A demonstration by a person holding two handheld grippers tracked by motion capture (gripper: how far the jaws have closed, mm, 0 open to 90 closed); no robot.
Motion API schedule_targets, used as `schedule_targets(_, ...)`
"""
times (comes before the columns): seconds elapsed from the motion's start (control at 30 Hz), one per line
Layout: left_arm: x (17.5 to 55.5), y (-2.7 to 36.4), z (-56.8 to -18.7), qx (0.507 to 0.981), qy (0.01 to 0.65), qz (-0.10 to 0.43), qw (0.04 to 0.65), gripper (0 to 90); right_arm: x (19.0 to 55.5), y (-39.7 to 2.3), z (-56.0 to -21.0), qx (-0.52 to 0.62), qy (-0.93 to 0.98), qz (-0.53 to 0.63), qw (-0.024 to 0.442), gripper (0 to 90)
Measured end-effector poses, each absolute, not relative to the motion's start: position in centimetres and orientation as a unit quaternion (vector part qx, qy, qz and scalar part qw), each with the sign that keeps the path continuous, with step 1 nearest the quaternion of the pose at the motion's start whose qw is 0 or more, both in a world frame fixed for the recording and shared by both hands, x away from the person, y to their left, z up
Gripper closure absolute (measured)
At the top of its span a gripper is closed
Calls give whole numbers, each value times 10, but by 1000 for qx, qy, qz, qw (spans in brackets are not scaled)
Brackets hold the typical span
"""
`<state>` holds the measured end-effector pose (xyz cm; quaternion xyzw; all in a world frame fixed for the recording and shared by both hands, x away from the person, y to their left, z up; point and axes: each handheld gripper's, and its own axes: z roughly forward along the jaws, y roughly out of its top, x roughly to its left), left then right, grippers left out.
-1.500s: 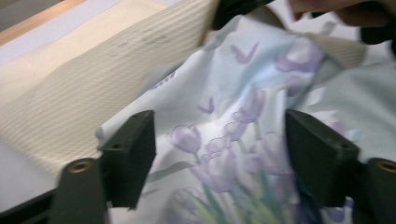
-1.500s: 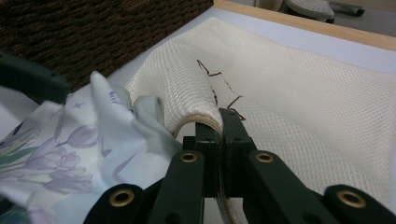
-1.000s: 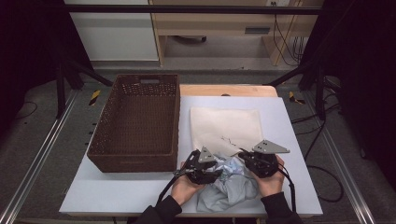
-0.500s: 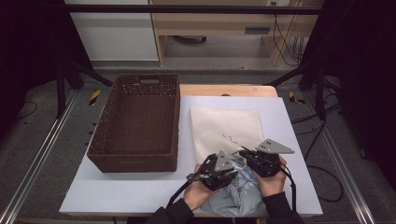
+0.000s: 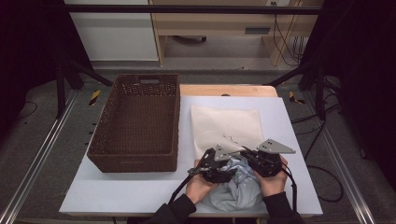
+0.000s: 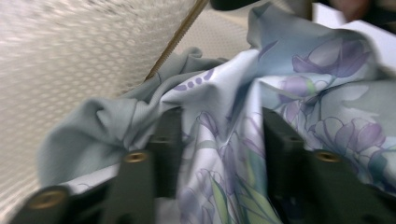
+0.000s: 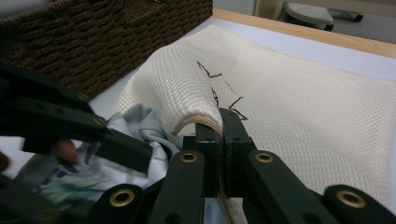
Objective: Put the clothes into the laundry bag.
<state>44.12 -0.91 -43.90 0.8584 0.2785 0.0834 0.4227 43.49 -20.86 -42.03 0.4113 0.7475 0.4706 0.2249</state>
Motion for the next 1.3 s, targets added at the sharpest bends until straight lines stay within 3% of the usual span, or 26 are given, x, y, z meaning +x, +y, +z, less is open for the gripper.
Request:
schedule_targets(0.13,427,8,-418,857,258,96,436,381,435,-209,-420,413,746,471,225,879)
schedule_targets(0.3,414,28,-421,867,254,97,418,389,435,-210,-420,414,746,470,225,878)
schedule_targets(0.5,418,30,-449,865,271,72,416,486,435,-208,-422,413,749,467,226,878)
schedule_targets(0.67,423,21,-460,873,273,72,397,719,436,-206,-423,410,752,466,222,879)
schedule_targets(0.73,423,20,-459,875,273,77,394,761,436,-206,-423,408,754,464,222,880)
schedule_targets(1.0,417,13,-433,857,259,90,435,795,435,-208,-420,406,750,474,220,882)
schedule_targets(1.3,428,-19,-427,857,255,127,430,795,433,-210,-417,406,745,481,220,881)
